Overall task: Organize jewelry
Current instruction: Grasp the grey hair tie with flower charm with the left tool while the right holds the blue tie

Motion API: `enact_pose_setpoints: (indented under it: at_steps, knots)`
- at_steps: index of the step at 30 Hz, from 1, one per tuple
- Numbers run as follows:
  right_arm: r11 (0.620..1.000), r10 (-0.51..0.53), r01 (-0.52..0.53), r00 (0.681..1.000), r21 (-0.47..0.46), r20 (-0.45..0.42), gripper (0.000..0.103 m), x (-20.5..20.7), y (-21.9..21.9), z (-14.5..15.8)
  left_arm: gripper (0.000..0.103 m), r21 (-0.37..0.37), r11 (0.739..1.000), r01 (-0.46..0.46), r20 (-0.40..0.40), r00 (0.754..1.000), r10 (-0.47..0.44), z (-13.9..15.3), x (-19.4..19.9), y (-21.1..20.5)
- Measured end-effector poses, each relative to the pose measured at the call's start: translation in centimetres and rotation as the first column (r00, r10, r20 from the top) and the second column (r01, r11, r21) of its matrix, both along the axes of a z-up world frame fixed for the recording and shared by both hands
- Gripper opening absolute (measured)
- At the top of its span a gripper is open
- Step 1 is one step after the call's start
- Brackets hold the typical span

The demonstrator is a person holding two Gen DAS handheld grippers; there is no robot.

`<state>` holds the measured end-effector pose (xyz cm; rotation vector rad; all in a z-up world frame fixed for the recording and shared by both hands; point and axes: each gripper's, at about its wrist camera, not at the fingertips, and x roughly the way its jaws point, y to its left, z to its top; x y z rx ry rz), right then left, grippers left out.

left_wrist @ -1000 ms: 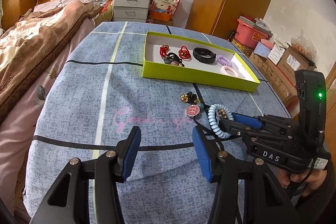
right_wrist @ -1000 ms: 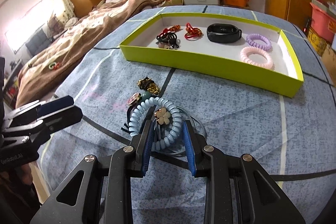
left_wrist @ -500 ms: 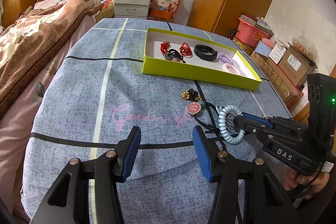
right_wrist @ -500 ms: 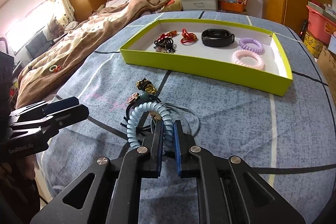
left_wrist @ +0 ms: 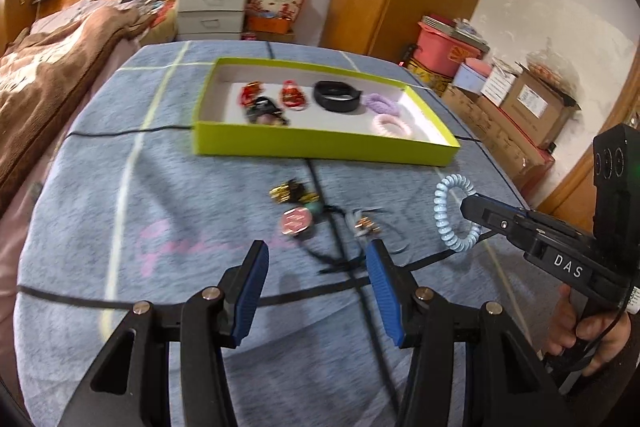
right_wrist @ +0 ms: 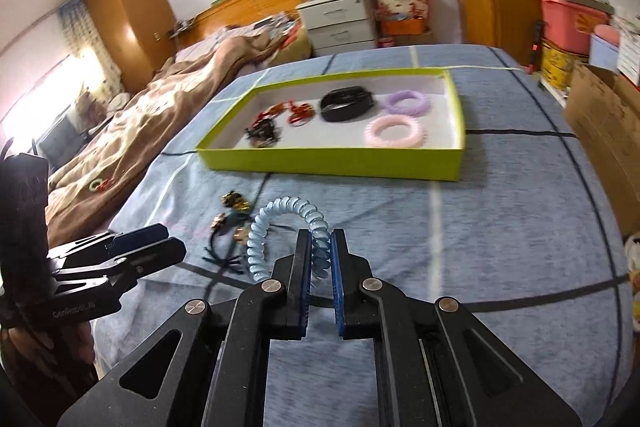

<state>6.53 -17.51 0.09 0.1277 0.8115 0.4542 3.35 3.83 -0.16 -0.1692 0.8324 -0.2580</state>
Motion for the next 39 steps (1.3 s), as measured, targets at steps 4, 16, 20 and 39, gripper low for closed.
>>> enact_pose_setpoints:
  at_steps: [4, 16, 20, 39]
  knots:
    - [1.0, -0.028, 0.028, 1.0, 0.012, 0.0, 0.01, -0.2, -1.3, 0.0, 0.053, 0.023, 0.999, 0.034, 0.004, 0.999, -0.034, 0.1, 0.9, -2.3]
    - [0.999, -0.025, 0.025, 1.0, 0.041, -0.013, 0.01, 0.1, -3.1, -0.5, 0.048, 0.08, 0.996, 0.027, -0.035, 0.999, -0.024, -1.3, 2.8, -4.9]
    - [0.999, -0.017, 0.017, 1.0, 0.046, -0.013, 0.01, 0.2, -3.2, -0.4, 0.039, 0.077, 0.997, 0.016, -0.042, 0.999, -0.013, -1.5, 3.1, -5.0]
    - [0.999, -0.007, 0.008, 1.0, 0.046, -0.018, 0.01, 0.0, -2.8, -0.7, 0.018, 0.07, 0.997, 0.018, -0.024, 1.0, -0.016, -1.5, 2.7, -4.7]
